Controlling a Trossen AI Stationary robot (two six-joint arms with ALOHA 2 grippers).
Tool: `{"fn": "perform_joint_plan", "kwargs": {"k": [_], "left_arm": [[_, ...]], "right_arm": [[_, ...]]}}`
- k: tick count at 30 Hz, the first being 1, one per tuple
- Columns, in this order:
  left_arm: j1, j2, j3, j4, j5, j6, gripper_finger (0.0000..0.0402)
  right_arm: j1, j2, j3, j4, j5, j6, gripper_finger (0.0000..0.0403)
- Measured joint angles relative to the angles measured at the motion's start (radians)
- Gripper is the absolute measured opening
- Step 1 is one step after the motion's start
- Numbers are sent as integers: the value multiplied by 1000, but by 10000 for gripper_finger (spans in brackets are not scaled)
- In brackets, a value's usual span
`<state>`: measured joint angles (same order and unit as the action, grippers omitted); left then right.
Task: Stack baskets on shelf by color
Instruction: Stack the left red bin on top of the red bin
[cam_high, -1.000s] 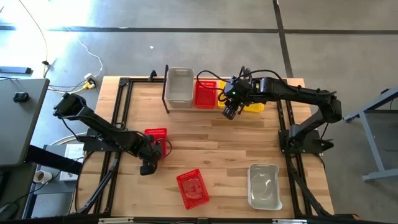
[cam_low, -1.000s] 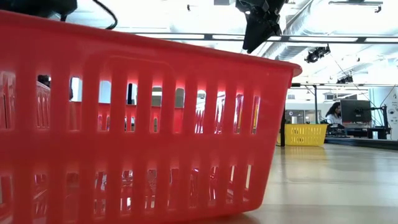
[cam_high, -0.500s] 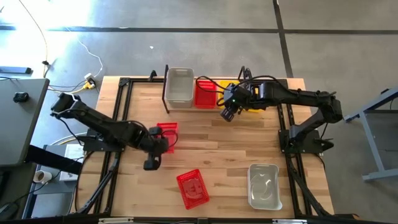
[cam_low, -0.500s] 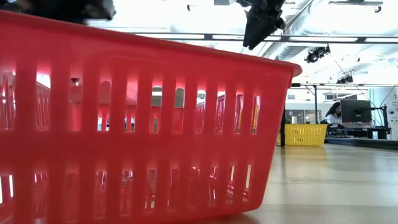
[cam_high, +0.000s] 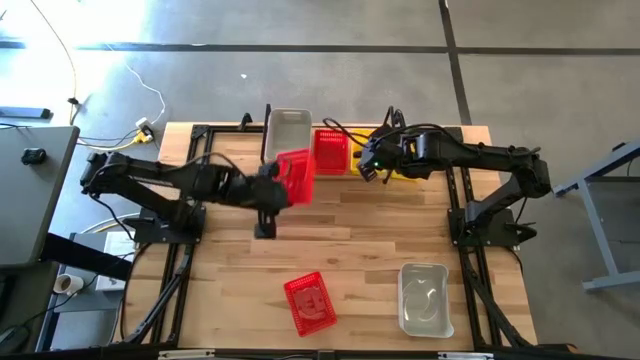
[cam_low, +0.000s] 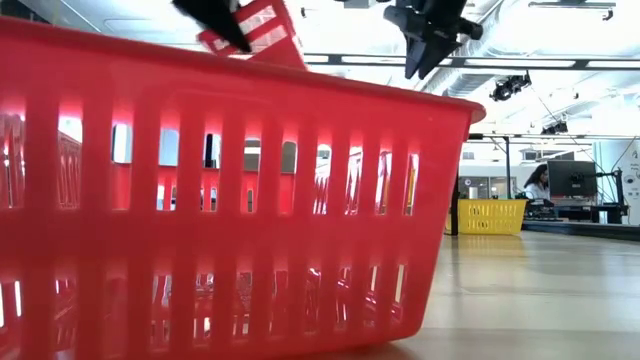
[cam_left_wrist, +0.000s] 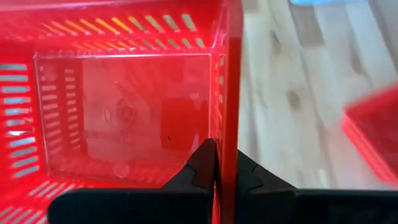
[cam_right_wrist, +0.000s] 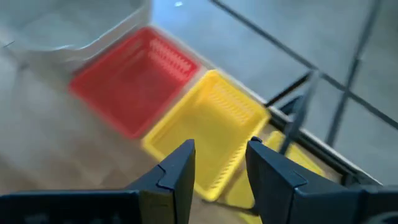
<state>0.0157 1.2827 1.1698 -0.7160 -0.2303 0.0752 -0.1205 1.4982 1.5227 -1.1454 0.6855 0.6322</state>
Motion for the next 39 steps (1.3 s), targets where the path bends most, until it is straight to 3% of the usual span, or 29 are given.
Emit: {"fn": "perform_joint_plan", "kwargs": {"k": [9,20,26,39], "left_arm": [[193,34,114,108,17,183,0],[369,225,296,114,109,277,0],[407,348,361,107,152,277,0],[412,530,440,6,178,277,0]], "right_arm": [[-92,0,0,-56,74,65,129],[-236,0,0,-64,46,-79,129],[-286,0,0,-63,-5,-117,129],[-318,0,0,-63,-8,-143,129]]}}
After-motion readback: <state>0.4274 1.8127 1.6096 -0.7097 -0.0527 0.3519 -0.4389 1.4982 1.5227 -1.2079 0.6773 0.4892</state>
